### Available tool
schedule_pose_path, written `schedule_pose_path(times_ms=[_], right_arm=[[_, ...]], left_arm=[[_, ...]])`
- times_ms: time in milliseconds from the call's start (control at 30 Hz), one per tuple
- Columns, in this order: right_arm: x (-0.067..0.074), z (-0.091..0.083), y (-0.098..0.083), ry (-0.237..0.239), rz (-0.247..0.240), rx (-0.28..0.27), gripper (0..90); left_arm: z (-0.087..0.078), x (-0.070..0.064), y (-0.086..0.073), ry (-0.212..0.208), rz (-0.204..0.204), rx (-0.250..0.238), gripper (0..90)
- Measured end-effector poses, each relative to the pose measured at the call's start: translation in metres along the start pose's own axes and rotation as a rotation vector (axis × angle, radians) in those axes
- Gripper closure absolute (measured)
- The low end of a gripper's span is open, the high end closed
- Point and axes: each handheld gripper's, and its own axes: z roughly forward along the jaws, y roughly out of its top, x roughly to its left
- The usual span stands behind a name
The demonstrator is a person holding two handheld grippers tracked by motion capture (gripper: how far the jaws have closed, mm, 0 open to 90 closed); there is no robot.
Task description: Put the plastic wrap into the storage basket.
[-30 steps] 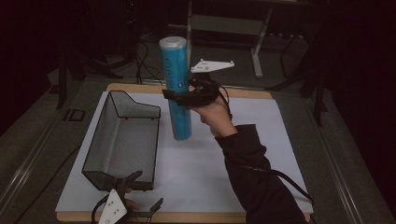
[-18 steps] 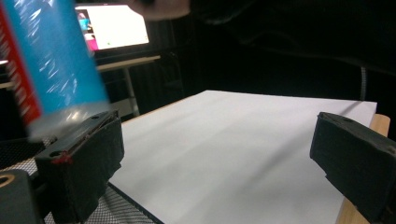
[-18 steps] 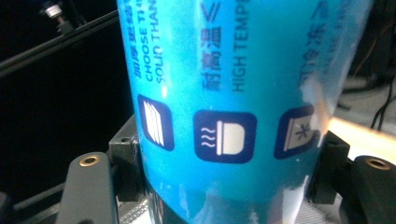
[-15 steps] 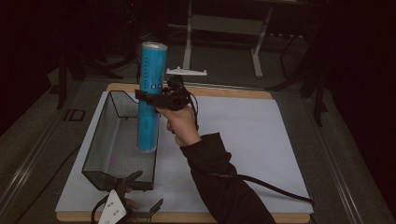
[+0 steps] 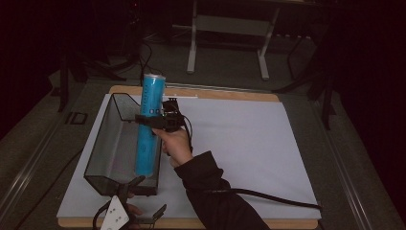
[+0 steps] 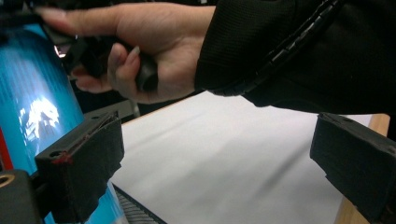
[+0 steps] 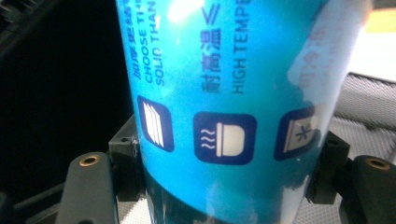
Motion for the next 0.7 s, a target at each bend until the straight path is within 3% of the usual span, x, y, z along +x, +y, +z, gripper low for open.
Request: schedule_pose_path(times_ms=[167,300,500,700], right_arm=[[-0.002,0.004,-0.006,-0.034,0.009,0.050,31.7],[-0.009,0.007,-0.015,-0.052,0.063,0.083,31.7],[-0.008,0.008,-0.023,-0.091,0.063,0.086,31.7],[-0.004,0.012,-0.029,-0.121,0.037,0.035,31.6]], left_arm=[[0.001,-0.001,0.000,-0.006,-0.001,0.005,3.1],[0.001,-0.001,0.000,-0.011,0.000,0.004,3.1],[0.001,0.000,-0.001,-0.011,-0.003,0.006,3.1],[0.002,-0.002,0.000,-0.017,-0.001,0.002,3.1]])
